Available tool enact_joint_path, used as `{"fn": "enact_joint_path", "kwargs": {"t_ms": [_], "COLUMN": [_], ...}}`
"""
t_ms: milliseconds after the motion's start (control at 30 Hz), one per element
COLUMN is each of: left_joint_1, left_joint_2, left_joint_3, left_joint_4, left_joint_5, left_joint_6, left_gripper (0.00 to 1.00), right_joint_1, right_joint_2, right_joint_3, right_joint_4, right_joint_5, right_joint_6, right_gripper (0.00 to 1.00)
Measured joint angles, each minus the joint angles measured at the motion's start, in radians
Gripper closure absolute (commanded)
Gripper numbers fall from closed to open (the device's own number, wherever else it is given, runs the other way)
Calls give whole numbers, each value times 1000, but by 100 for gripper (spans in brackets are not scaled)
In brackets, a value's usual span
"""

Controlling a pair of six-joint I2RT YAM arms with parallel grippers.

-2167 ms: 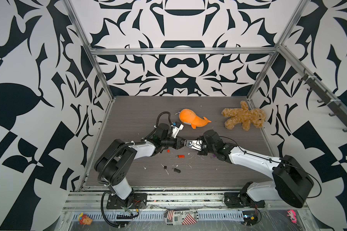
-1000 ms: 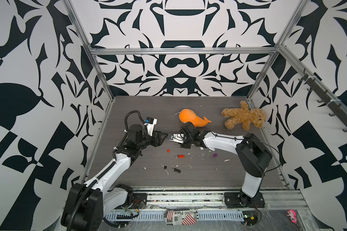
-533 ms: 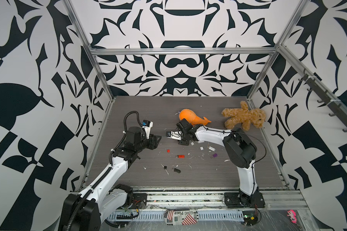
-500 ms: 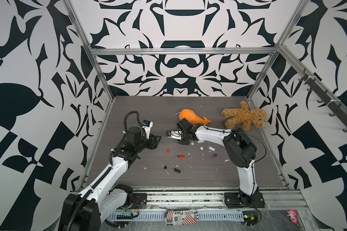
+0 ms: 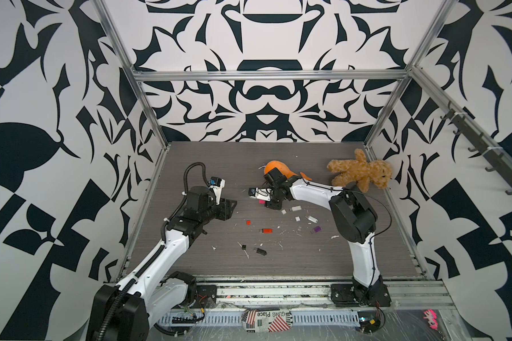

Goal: Close the usb drive cover
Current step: Place the USB drive at the center of the board, then pick up the cover from the center of the board.

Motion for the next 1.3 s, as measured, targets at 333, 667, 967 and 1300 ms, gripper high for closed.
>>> {"fn": "enact_joint_path", "kwargs": {"t_ms": [333,667,967,1300], "left_joint_1": [0,66,121,121], "left_joint_2": [24,63,105,146], "left_joint_3": [15,16,51,67], "left_joint_4": [-20,-49,-85,-116], "left_joint_5": [0,46,116,133], "left_joint_6": [-14,-94,-127,-109], "left_gripper": [40,42,45,45], "right_joint_1": [-36,6,71,82], "right_joint_2": [-230,-238,-49,6], "right_joint_3": [-145,-255,-144,-62], "right_joint_4": [71,200,169,114], "right_joint_5": [-162,-389,-412,-435], "right_joint_6": [-50,-118,-167,-185], "right_gripper": [57,62,61,61]}}
